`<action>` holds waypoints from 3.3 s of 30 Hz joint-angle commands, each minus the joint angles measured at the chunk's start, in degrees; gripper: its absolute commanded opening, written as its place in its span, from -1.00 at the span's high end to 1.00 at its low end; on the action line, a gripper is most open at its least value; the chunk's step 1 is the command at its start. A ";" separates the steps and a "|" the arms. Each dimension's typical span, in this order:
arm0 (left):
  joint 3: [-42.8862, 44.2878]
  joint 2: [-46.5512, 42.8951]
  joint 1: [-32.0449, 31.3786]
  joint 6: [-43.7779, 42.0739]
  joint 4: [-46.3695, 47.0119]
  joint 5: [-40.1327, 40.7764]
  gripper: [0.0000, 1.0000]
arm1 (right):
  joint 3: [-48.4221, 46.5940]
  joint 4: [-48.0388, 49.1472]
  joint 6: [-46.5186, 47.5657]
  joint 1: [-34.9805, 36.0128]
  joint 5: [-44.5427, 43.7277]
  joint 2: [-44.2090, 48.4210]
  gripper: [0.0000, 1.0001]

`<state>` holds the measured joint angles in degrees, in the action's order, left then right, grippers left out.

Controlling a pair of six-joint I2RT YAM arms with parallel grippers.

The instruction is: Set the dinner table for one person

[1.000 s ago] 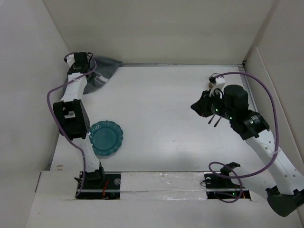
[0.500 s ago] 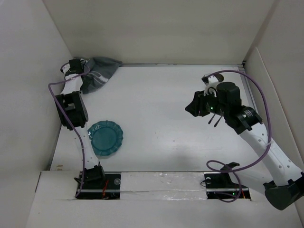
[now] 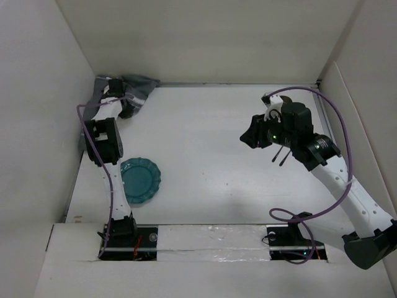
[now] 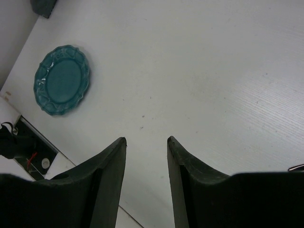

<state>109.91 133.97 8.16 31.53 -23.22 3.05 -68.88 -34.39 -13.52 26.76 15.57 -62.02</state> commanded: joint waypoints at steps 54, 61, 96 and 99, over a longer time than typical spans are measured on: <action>-35.82 -28.51 -14.67 -10.79 2.48 12.77 -0.15 | -10.92 22.52 -27.78 -4.79 -12.06 -54.08 -0.17; -33.27 -23.94 -13.62 -11.84 2.22 14.62 0.11 | -13.82 20.94 -29.11 -6.55 -11.27 -56.37 0.81; -27.02 -31.05 -22.81 -15.88 10.57 -3.58 0.32 | 8.68 25.95 -17.77 -22.63 -9.95 -36.33 0.70; -28.43 -31.32 -28.18 -17.55 9.08 2.12 0.35 | 8.85 25.95 -17.95 -22.63 -9.95 -36.16 0.47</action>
<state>82.83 105.65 -14.33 16.67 -14.59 0.12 -57.71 -8.99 -32.27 4.27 5.15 -98.21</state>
